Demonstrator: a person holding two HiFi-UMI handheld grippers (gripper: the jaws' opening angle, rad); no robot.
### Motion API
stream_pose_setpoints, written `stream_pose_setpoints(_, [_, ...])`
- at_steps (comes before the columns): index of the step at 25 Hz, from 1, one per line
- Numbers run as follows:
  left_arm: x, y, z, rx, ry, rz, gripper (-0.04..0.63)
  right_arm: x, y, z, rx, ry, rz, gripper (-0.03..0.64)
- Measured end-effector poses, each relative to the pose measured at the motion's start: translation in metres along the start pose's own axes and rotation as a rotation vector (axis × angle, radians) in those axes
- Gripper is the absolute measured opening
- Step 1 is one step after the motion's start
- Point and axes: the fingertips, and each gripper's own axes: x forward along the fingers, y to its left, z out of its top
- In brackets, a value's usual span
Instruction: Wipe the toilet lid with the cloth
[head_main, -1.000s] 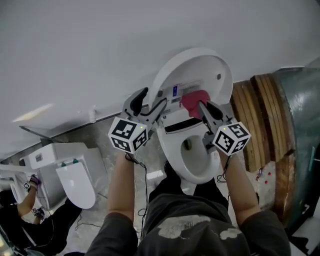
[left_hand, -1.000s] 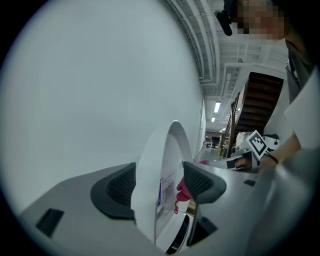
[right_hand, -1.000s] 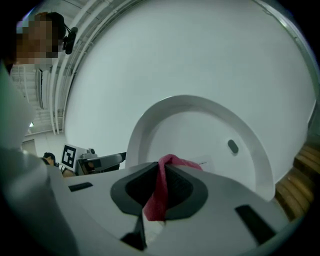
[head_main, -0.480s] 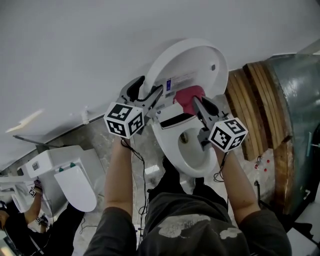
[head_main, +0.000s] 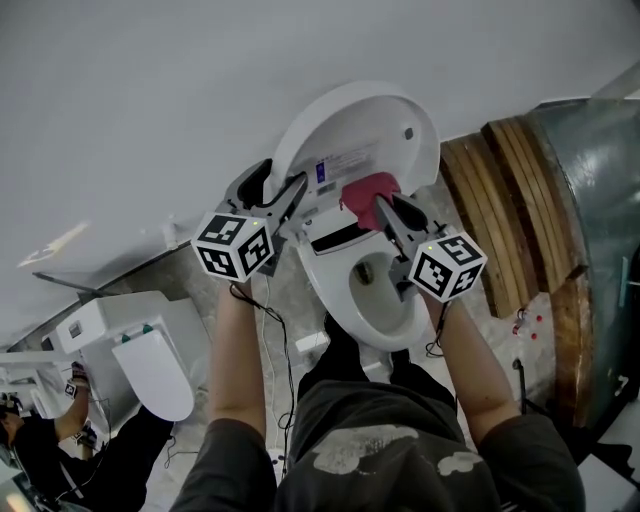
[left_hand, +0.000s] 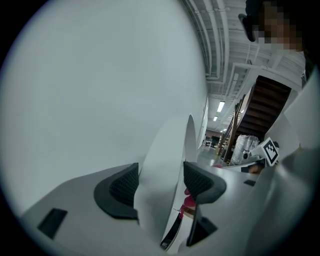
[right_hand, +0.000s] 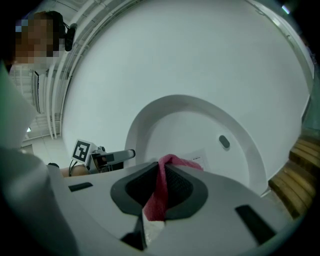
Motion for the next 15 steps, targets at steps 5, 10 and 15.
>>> stream_pose_setpoints(5, [-0.012,-0.016,-0.004,-0.023,-0.014,0.038,0.301,-0.018,-0.001,-0.003,0.007,-0.005,0.020,0.040])
stream_pose_setpoints(10, [-0.024,-0.038,-0.014,0.008,-0.007,0.091,0.299,-0.037,-0.003,-0.010,0.015,-0.003,0.040,0.041])
stream_pose_setpoints(15, [-0.043,-0.065,-0.025,-0.011,-0.043,0.131,0.299,-0.064,-0.003,-0.021,0.022,0.001,0.066,0.041])
